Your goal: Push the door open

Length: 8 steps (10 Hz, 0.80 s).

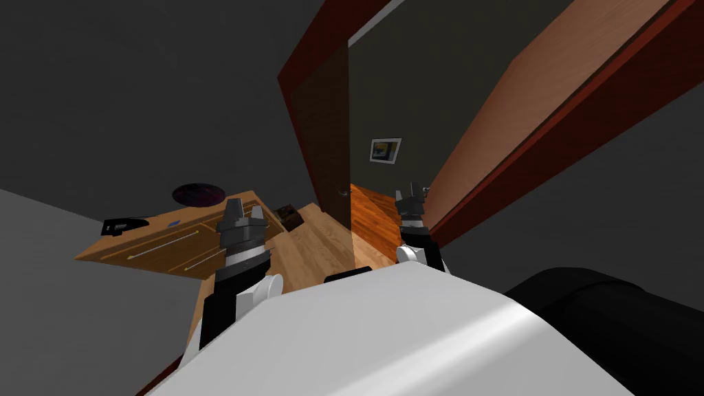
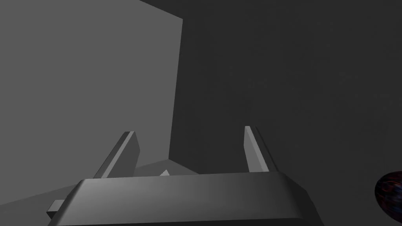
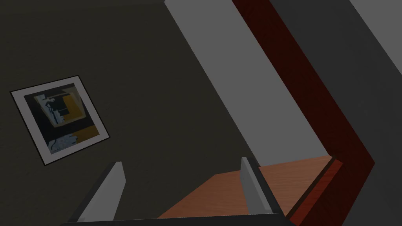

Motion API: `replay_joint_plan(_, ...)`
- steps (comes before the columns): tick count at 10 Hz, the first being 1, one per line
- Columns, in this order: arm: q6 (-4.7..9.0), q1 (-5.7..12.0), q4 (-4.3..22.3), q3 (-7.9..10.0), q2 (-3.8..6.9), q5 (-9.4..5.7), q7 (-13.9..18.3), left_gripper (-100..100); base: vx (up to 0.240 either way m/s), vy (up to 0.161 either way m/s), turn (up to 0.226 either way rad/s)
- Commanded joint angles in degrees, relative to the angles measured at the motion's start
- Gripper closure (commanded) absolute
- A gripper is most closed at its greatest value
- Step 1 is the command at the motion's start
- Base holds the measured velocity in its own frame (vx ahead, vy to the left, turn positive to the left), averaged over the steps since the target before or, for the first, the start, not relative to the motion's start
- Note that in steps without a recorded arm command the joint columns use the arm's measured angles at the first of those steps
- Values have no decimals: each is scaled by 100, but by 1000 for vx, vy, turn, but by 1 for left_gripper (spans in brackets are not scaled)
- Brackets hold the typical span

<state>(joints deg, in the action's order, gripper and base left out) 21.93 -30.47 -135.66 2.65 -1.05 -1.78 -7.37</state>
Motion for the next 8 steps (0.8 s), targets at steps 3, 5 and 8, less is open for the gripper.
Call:
replay_joint_plan(3,122,165,510,-146,121,13,61,-100,113,30,-94)
replay_joint_plan(5,176,238,733,-209,165,18,87,-100,127,48,-71)
replay_joint_plan(8,269,364,1120,-320,232,28,133,-100,83,40,-77)
